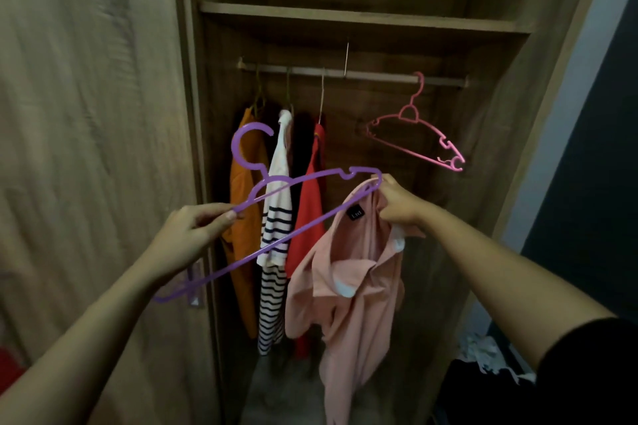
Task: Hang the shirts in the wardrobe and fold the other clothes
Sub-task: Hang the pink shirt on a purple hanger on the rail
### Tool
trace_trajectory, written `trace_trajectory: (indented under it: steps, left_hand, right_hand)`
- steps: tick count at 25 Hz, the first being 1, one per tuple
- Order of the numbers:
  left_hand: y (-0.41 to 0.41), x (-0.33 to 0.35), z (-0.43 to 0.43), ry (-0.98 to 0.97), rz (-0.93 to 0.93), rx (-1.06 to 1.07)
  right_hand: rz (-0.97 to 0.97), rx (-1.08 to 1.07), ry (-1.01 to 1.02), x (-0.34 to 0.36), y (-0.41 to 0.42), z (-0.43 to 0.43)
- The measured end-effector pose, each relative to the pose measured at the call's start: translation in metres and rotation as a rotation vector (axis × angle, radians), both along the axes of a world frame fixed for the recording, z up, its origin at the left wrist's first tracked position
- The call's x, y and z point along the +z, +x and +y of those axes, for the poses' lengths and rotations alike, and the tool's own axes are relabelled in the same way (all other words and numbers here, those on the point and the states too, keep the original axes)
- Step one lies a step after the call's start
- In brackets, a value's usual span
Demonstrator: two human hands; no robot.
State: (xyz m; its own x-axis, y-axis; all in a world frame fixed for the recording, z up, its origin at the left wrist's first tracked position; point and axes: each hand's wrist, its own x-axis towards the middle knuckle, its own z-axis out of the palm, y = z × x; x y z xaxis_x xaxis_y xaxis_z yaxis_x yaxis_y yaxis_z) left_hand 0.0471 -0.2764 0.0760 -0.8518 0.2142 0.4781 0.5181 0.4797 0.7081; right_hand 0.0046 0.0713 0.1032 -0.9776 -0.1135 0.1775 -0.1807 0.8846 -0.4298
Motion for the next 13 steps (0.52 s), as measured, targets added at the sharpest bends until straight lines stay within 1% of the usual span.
trace_trajectory:
  steps: [3,7,9,11,12,13]
  left_hand:
    - [0.012,0.013,-0.005,-0.064,0.043,0.039]
    - [0.012,0.014,-0.002,-0.221,0.103,0.001]
    - [0.003,0.005,0.017,-0.205,0.119,-0.032]
    - [-0.006,-0.007,0.041,-0.218,0.167,-0.032]
    - [-0.01,-0.016,0.051,-0.179,0.186,-0.017]
    - [-0.013,-0.023,0.058,-0.078,0.174,-0.009]
  right_hand:
    - [-0.014,-0.015,-0.077,0.012,0.006,-0.005]
    - [0.03,0.027,-0.002,0.021,0.012,-0.011]
    - [0.045,0.104,0.045,0.024,0.016,-0.033]
    - [0.065,0.223,0.031,0.032,0.021,-0.064]
    - [0.065,0.288,0.023,0.035,0.023,-0.078]
    - [0.102,0.356,0.065,0.037,0.025,-0.086]
